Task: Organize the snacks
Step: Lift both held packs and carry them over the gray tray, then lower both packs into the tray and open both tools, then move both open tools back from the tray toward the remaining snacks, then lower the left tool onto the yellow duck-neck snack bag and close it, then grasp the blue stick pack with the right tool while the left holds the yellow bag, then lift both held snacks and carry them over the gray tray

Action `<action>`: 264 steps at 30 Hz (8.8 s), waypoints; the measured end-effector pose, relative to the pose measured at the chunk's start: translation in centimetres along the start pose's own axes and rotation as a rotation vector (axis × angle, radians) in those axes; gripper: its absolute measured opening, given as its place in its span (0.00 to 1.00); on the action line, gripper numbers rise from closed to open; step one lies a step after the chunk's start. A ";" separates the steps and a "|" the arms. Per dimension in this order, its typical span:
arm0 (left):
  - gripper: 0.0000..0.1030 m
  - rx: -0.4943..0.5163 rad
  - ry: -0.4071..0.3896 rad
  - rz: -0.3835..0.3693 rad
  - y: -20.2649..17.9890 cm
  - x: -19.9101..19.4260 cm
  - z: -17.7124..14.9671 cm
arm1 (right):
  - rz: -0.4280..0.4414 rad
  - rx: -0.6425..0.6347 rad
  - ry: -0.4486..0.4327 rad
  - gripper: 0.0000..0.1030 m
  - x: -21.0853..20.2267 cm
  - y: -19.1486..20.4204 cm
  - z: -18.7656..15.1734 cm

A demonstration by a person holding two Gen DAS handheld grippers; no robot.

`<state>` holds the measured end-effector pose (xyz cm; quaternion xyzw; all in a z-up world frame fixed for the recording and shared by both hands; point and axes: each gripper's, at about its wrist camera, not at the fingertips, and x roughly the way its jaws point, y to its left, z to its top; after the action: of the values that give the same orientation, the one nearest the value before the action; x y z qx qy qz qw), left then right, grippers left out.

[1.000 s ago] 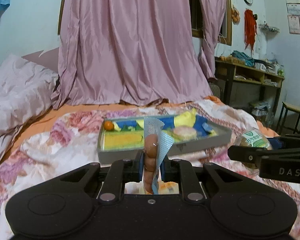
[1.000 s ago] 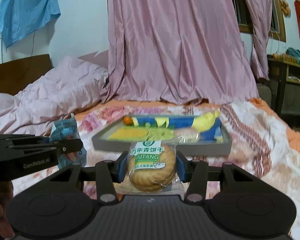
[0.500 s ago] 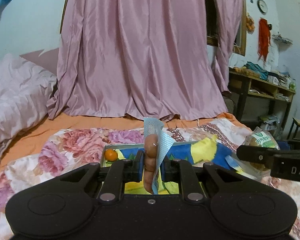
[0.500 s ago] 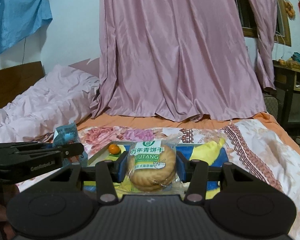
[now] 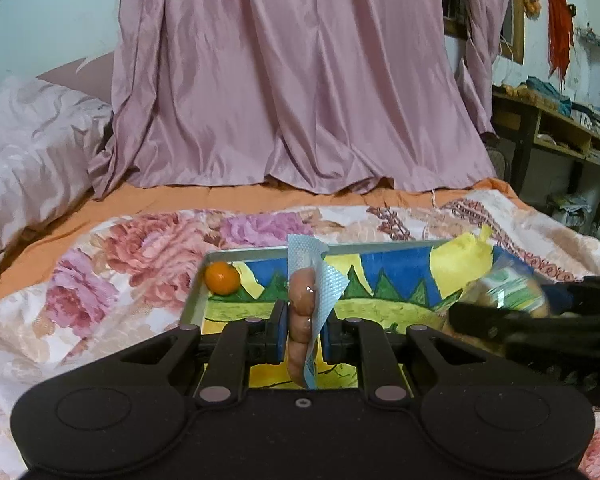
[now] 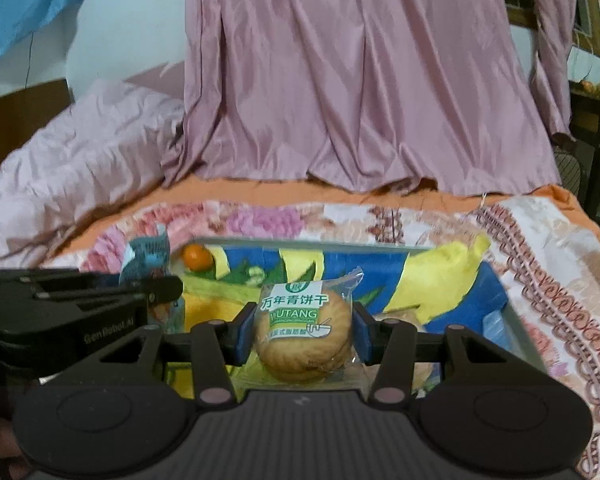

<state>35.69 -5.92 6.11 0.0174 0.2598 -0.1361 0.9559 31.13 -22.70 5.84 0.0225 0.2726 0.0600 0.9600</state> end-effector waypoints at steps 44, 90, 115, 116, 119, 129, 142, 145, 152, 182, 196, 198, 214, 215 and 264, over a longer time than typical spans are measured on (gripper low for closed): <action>0.78 0.008 -0.137 -0.031 -1.0 -3.1 1.0 | -0.084 -0.020 -0.100 0.82 -3.4 -2.0 -0.5; 0.99 0.079 0.024 0.017 -0.6 -23.9 -17.9 | 0.076 0.188 -0.047 1.00 -21.3 0.0 -15.6; 0.99 0.139 0.116 -0.076 -3.5 -17.3 -18.2 | 0.027 0.232 0.027 1.00 -19.4 -0.5 -16.7; 0.99 0.154 0.115 -0.080 -3.8 -17.1 -18.3 | 0.026 0.231 0.029 1.00 -19.4 -0.5 -16.7; 0.99 0.177 0.121 -0.090 -4.4 -16.4 -18.3 | 0.023 0.224 0.035 1.00 -19.3 -0.4 -16.7; 0.99 0.158 0.154 -0.107 -4.0 -13.9 -18.1 | 0.006 0.257 0.034 1.00 -19.2 -1.1 -16.7; 0.91 0.152 0.203 -0.181 -3.7 -10.4 -18.4 | 0.013 0.281 0.048 1.00 -18.7 -1.5 -16.8; 0.90 0.142 0.207 -0.204 -3.6 -9.9 -18.3 | 0.015 0.284 0.052 1.00 -18.6 -1.4 -16.8; 0.77 0.205 0.196 -0.221 -4.5 -10.1 -18.5 | 0.014 0.286 0.057 1.00 -18.3 -1.3 -16.9; 0.46 0.222 0.221 -0.194 -4.9 -12.1 -18.6 | 0.012 0.271 0.054 1.00 -18.5 -1.1 -16.8; 0.45 0.131 0.152 -0.132 -1.7 -18.4 -16.7 | 0.032 0.206 0.206 1.00 -16.2 0.5 -18.5; 0.45 0.119 0.145 -0.128 -1.4 -18.8 -16.7 | 0.054 0.195 0.246 1.00 -15.4 1.3 -19.0; 0.45 0.062 0.176 -0.095 -0.4 -17.3 -17.0 | -0.012 -0.136 0.250 0.54 -14.7 6.0 -20.5; 0.45 0.062 0.176 -0.092 -0.3 -17.3 -17.0 | -0.011 -0.128 0.256 0.54 -14.7 5.9 -20.6; 0.45 0.006 0.092 0.019 2.3 -18.9 -15.5 | 0.036 0.169 0.038 0.24 -18.5 0.3 -17.1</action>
<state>13.03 2.61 2.12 0.0288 0.3027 -0.1267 0.9442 6.47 -24.58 0.95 0.1074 0.2942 0.0545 0.9481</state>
